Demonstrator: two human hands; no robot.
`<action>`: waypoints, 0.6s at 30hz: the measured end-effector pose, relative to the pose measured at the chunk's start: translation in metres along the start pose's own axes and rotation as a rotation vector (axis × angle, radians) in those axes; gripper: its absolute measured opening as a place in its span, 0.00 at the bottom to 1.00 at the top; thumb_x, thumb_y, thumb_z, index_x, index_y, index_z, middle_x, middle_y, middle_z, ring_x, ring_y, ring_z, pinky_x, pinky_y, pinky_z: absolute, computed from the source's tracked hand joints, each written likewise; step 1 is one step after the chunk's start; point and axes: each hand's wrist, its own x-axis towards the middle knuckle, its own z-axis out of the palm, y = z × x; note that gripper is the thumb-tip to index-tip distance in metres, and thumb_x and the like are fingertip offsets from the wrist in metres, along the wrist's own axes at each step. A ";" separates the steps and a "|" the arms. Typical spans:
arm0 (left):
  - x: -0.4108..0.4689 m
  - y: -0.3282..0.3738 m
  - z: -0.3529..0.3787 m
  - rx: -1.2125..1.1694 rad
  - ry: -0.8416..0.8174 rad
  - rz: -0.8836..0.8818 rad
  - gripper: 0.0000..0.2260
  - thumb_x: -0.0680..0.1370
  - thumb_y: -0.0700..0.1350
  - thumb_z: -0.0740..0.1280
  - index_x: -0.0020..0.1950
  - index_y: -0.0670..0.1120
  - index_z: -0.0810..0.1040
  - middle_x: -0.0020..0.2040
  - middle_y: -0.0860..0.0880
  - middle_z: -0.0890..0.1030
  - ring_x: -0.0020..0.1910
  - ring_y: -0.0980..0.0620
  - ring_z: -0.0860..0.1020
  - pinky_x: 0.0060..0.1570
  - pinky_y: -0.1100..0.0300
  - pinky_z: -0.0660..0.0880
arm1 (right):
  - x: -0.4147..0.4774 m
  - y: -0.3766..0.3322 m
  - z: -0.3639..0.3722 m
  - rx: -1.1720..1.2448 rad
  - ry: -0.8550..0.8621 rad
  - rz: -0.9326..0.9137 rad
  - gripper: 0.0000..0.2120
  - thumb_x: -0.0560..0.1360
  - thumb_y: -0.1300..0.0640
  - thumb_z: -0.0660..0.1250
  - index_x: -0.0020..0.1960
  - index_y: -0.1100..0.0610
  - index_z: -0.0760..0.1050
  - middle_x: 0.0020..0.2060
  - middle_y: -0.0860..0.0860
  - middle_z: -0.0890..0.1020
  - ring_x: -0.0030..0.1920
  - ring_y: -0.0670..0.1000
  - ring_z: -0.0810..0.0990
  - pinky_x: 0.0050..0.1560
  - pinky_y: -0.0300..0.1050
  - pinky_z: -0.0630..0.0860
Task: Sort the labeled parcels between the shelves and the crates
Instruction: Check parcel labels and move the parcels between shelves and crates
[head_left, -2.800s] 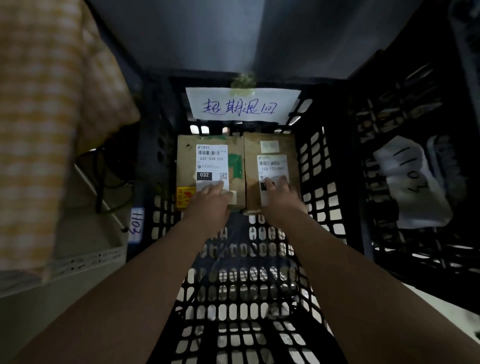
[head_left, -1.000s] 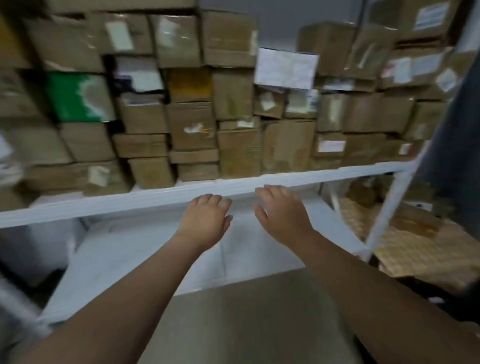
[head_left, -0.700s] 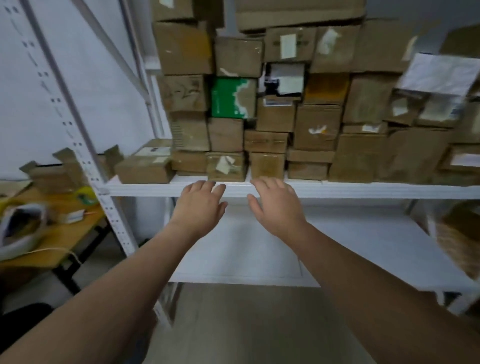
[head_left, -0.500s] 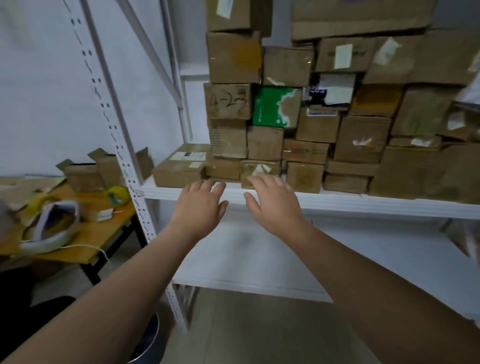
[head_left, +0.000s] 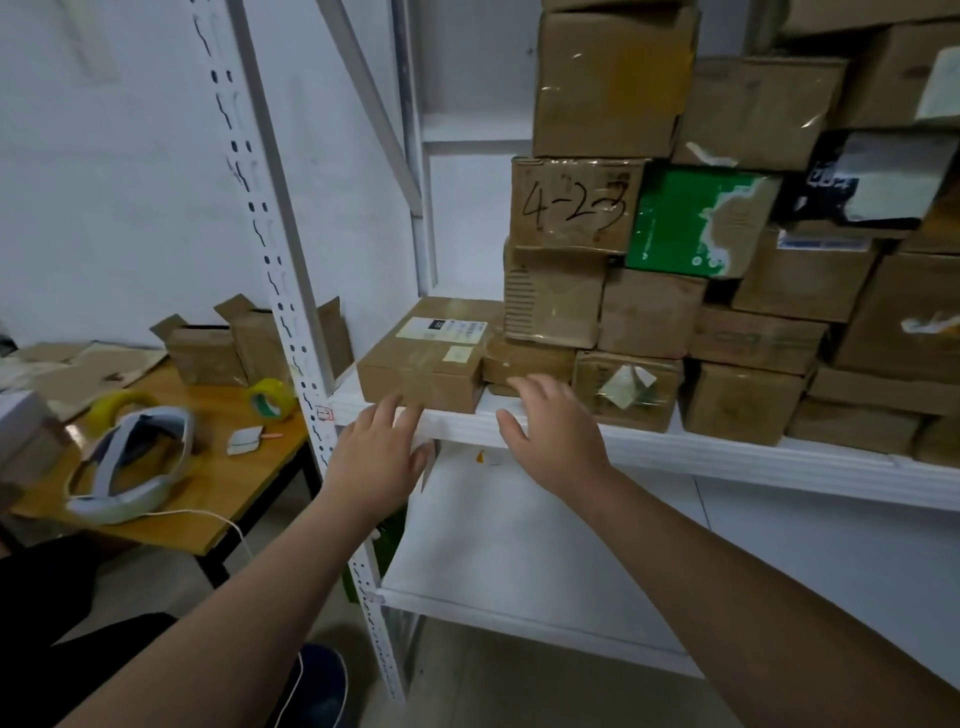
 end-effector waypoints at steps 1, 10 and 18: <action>0.008 -0.007 0.004 -0.006 -0.005 -0.005 0.24 0.80 0.57 0.57 0.74 0.51 0.61 0.76 0.45 0.60 0.72 0.42 0.63 0.67 0.47 0.66 | 0.006 -0.002 0.008 0.010 -0.001 0.004 0.21 0.79 0.49 0.59 0.69 0.57 0.69 0.64 0.53 0.74 0.64 0.55 0.70 0.61 0.49 0.68; 0.099 -0.070 0.027 0.052 -0.079 0.188 0.34 0.77 0.62 0.60 0.78 0.53 0.48 0.77 0.44 0.54 0.75 0.38 0.53 0.72 0.42 0.56 | 0.050 -0.029 0.068 0.171 0.011 0.296 0.23 0.78 0.44 0.58 0.66 0.57 0.71 0.59 0.53 0.76 0.58 0.54 0.74 0.55 0.49 0.72; 0.087 -0.104 0.037 -0.156 0.161 0.357 0.20 0.77 0.49 0.67 0.68 0.50 0.72 0.63 0.46 0.76 0.59 0.39 0.71 0.56 0.48 0.73 | 0.049 -0.071 0.101 0.659 0.183 0.660 0.21 0.76 0.40 0.60 0.61 0.54 0.72 0.49 0.47 0.78 0.49 0.47 0.77 0.43 0.41 0.69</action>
